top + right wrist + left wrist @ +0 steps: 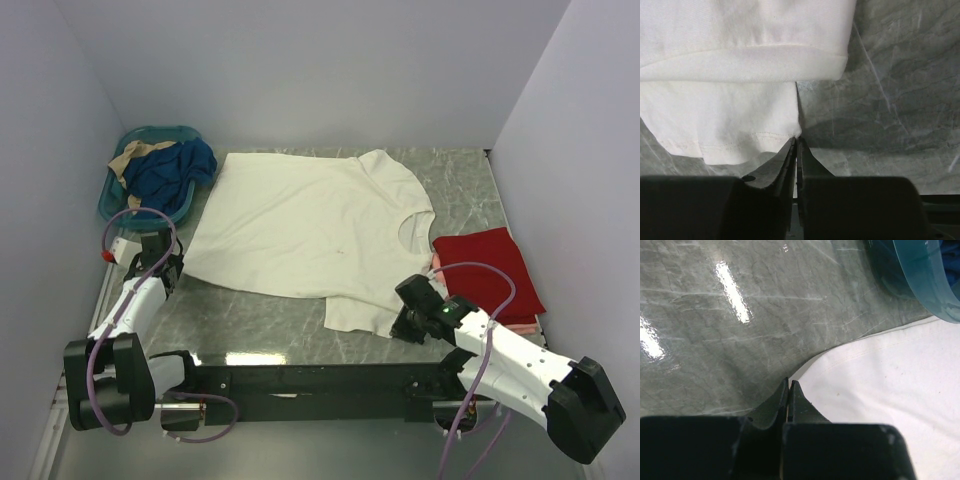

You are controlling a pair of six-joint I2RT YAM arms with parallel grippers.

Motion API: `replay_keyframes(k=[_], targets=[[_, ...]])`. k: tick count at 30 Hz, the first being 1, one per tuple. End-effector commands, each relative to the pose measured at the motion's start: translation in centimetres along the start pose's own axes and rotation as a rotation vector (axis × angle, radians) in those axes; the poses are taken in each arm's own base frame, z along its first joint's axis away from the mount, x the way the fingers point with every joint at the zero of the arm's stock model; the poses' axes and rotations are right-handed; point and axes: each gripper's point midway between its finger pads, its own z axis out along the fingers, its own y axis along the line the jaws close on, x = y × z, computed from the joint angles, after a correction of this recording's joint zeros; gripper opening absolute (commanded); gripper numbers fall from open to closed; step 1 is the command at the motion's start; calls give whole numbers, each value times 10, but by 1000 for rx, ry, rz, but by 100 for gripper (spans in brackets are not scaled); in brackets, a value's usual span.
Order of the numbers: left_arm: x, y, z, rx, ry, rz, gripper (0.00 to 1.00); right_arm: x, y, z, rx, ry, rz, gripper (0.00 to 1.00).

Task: Fold and stack the t-shirts
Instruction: Fold the tshirt

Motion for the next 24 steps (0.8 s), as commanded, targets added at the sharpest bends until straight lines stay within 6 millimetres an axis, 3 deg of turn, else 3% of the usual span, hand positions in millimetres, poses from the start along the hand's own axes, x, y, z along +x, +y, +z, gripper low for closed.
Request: replay_keyframes(k=[1, 2, 9, 16, 24], targets=[[-9, -8, 1, 18, -35, -19, 1, -4, 0, 0, 1, -25, -14, 6], [-9, -7, 1, 17, -37, -19, 1, -4, -2, -1, 11, -22, -13, 0], [-11, 1, -2, 3, -51, -27, 1, -8, 3, -22, -20, -32, -53, 0], [-20, -1, -16, 20, -77, -53, 1, -16, 19, -83, -232, -106, -64, 0], [-36, -2, -40, 56, -120, -84, 1, -8, 16, -120, -318, -89, -89, 0]])
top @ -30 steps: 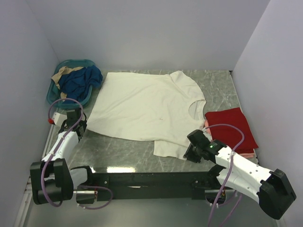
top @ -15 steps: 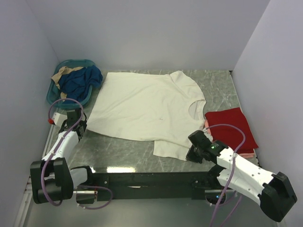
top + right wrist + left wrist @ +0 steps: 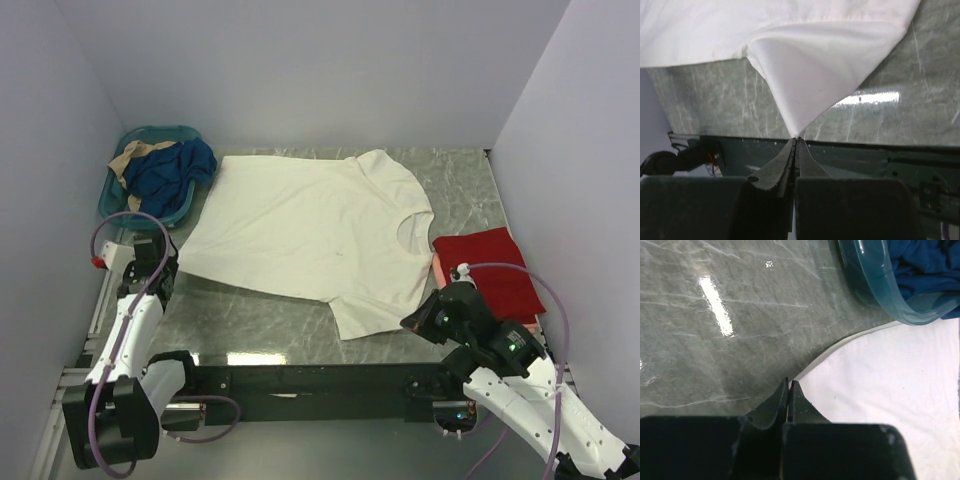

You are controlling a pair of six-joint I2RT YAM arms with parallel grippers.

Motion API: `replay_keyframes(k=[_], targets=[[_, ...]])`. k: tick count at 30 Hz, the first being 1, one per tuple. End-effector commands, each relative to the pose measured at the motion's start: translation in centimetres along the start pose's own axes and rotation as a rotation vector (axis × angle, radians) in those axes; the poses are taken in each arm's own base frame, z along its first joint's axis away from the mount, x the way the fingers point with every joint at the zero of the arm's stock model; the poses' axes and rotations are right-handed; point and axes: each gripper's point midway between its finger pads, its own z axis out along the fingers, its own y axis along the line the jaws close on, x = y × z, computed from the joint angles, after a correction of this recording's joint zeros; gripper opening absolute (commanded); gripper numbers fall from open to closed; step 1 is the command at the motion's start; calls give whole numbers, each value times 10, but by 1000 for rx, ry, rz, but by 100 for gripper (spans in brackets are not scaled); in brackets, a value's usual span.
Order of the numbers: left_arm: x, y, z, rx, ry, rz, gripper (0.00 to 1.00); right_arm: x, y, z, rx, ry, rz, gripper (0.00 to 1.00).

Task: Fold and stack the t-shirts
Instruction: Fold the tshirt

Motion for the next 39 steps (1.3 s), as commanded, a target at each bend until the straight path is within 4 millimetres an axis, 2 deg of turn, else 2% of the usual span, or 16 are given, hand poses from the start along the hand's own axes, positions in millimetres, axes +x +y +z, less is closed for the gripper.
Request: replay_keyframes(k=[1, 15, 17, 20, 23, 26, 29, 30, 31, 32, 33, 35, 36, 37, 39], targets=[[-17, 1, -12, -6, -58, -24, 1, 10, -1, -18, -7, 61, -34, 0], [-45, 19, -46, -23, -155, -34, 1, 19, 20, -52, -137, 115, -57, 0], [-48, 18, -49, -17, -164, -41, 1, 17, 24, -55, -154, 111, -59, 0], [-47, 7, -51, 40, -146, 1, 1, 7, 26, -56, -140, 72, -94, 0], [-45, -5, -48, 78, -140, 9, 1, -19, 23, -54, -49, -37, -136, 0], [-38, -11, -37, 58, -104, 26, 1, -43, 35, -46, -8, -110, -154, 0], [-30, -27, -29, 43, -90, 47, 1, -59, 50, -31, 21, -142, -166, 0], [-27, -40, -32, 62, -88, 63, 1, -62, 53, -22, 55, -133, -173, 0], [-22, -39, -23, 21, -88, 89, 1, -67, 58, -17, 61, -143, -176, 0], [-19, -43, -20, 8, -84, 94, 1, -72, 59, -13, 81, -159, -185, 0], [-22, -55, -20, 11, -83, 90, 1, -78, 63, -6, 110, -160, -189, 0], [-10, -54, -4, -55, -49, 118, 1, -91, 65, 1, 142, -194, -193, 0], [-5, -67, -5, -31, -37, 132, 1, -97, 67, 8, 163, -195, -194, 0], [3, -67, 4, -54, -18, 150, 1, -109, 67, 12, 172, -212, -187, 0], [10, -75, 15, -66, -4, 164, 1, -118, 67, 24, 195, -191, -177, 0]])
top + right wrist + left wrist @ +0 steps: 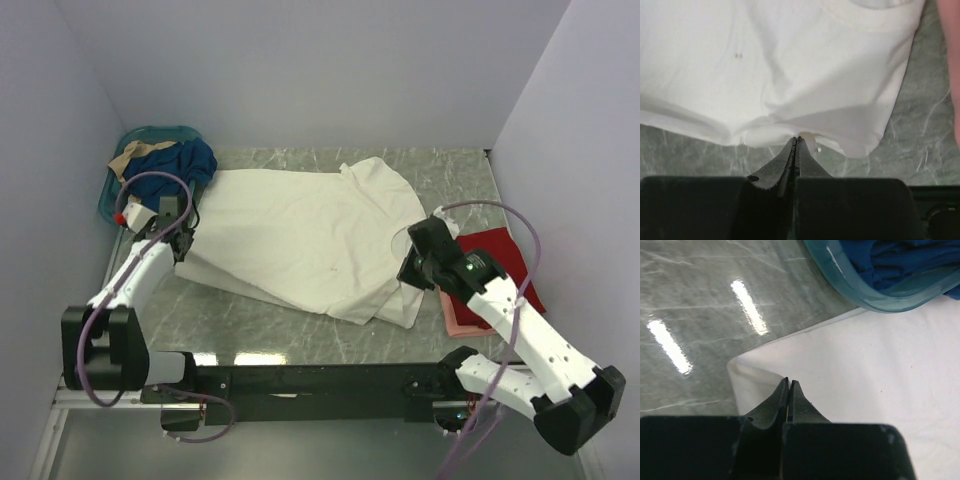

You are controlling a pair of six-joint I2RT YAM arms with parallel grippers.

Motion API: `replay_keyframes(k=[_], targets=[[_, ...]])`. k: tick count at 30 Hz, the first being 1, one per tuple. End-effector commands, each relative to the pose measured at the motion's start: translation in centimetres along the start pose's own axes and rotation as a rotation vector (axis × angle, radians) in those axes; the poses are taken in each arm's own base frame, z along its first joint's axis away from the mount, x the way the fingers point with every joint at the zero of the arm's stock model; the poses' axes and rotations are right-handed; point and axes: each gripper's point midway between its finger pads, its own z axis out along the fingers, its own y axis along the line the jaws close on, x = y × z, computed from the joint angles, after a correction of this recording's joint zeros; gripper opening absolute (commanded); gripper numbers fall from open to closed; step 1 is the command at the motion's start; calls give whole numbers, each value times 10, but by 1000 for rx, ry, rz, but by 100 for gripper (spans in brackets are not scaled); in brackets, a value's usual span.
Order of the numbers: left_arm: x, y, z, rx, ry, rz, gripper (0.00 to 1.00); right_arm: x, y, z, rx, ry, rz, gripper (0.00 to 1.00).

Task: Fold and stack the t-shirts
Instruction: Fold the tshirt

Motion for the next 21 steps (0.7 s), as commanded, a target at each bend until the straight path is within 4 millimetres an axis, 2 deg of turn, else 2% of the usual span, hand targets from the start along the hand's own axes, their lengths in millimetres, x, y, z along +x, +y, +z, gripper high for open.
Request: replay_keyframes(k=[1, 3, 5, 7, 14, 16, 17, 21], targets=[[-4, -25, 9, 5, -20, -12, 1, -56, 10, 9, -8, -131, 40, 0], [-5, -32, 14, -6, -18, -9, 1, -64, 10, 22, -3, -105, 45, 0], [1, -30, 26, -47, -10, 21, 1, -77, 5, 34, 23, -112, 68, 0], [2, -33, 34, -71, -8, 33, 1, -88, 10, 38, 17, -123, 75, 0], [1, -38, 46, -75, 12, -2, 1, -107, 17, 69, 79, -91, 76, 0], [2, -40, 48, -76, 16, -5, 1, -114, 21, 71, 76, -94, 78, 0], [-5, -34, 52, -94, 9, -25, 1, -116, 22, 74, 81, -92, 75, 0], [-7, -29, 57, -100, 10, -50, 1, -128, 25, 78, 100, -103, 72, 0]])
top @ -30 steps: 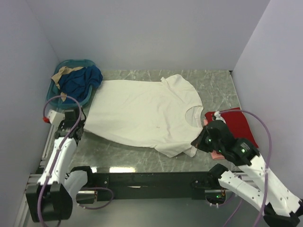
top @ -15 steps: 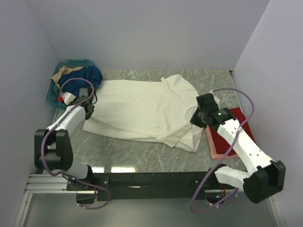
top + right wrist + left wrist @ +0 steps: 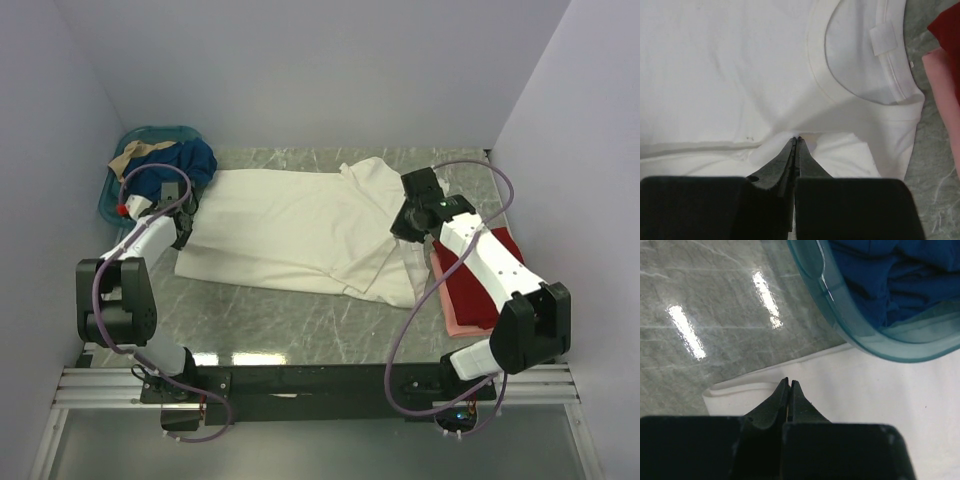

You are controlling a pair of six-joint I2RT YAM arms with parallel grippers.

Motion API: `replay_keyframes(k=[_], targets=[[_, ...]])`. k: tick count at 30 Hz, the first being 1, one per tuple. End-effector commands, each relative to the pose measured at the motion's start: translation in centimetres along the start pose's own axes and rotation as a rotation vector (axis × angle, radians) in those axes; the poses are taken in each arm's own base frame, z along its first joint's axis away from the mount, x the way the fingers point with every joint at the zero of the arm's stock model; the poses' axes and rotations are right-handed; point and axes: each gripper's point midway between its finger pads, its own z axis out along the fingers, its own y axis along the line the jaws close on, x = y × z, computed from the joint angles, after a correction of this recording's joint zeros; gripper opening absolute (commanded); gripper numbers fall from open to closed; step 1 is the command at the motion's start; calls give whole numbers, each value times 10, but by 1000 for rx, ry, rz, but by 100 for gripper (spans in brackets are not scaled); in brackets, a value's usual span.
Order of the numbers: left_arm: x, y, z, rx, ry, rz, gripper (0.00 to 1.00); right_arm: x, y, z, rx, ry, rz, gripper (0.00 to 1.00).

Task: Fold and stack the t-shirts
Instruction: Fold the tshirt

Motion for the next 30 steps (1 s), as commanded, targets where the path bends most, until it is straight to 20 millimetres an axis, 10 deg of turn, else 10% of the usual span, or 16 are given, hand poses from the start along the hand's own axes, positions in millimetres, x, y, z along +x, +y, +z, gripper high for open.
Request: replay_keyframes(k=[1, 30], targets=[[-15, -11, 0, 33, -20, -61, 1, -32, 13, -8, -20, -82, 2, 0], [-19, -34, 32, 35, 15, -87, 1, -69, 20, 13, 25, -85, 23, 0]])
